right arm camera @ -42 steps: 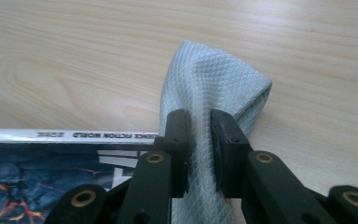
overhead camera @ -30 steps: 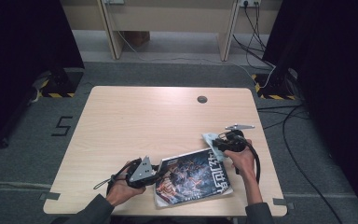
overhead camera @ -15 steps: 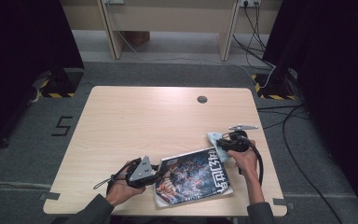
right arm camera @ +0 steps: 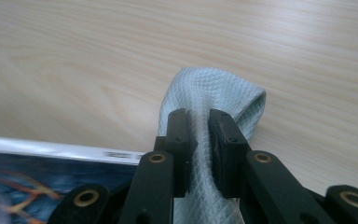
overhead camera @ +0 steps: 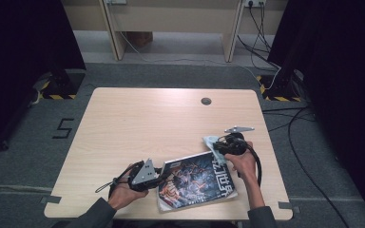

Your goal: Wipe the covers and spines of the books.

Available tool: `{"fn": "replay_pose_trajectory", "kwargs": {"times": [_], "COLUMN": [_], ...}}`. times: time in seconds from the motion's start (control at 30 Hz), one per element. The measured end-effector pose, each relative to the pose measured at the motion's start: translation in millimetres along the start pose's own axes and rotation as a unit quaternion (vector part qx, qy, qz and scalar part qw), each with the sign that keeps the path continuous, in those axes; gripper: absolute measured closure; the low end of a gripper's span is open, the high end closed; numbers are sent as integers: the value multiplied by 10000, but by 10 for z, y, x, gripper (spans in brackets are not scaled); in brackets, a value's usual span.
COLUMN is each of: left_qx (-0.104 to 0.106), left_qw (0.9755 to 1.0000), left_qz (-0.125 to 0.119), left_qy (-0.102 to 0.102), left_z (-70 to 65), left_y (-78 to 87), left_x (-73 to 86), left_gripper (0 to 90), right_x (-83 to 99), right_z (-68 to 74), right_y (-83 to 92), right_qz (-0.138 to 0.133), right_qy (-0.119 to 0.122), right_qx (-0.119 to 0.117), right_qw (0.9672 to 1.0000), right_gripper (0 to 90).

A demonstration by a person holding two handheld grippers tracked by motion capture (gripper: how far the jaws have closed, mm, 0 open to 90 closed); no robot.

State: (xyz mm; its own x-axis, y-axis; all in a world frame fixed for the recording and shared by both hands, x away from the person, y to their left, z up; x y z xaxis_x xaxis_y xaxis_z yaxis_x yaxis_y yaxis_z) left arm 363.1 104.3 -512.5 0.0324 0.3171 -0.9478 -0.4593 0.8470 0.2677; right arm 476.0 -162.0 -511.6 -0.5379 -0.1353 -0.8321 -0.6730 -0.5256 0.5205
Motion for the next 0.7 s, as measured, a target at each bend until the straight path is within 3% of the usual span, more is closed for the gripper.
{"fn": "replay_pose_trajectory", "kwargs": {"times": [0.03,0.07,0.1,0.2,0.33,0.5,0.7], "left_qx": [-3,-3,7,-1,10,-5,-8], "left_qw": [10000,10000,10000,10000,10000,10000,10000], "left_qz": [-4,-4,-16,-25,-25,-33,0], "left_qy": [3,3,-2,27,32,44,83], "left_z": [0,0,-1,3,8,10,19], "left_y": [-1,-1,0,0,10,6,5], "left_x": [0,0,-2,1,0,10,21], "left_gripper": [784,784,783,784,783,783,782], "right_x": [43,43,84,123,85,-145,-186], "right_z": [-138,-138,-264,-364,-362,-253,-212], "right_y": [9,9,22,41,80,285,369], "right_qz": [-29,-29,-68,-89,-182,-524,-585], "right_qy": [-149,-149,-259,-436,-464,-275,-218], "right_qx": [227,227,392,499,465,343,293], "right_qw": [9996,9996,9989,9978,9977,9977,9976], "right_gripper": [792,792,793,793,794,795,795]}}
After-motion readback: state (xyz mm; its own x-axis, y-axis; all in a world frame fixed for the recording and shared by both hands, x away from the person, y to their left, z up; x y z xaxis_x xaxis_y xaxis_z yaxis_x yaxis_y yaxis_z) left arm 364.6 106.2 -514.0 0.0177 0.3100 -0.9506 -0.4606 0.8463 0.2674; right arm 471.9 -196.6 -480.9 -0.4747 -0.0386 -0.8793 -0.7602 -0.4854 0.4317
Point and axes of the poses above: each handheld gripper's, and its own axes: y roughly backward along the jaws, x roughly out of its underside, z roughly to its left, the point moved 6 cm from there along -y, roughly forward along the jaws, and after that the axes turned 13 degrees about -z, right-handed, at the moved point
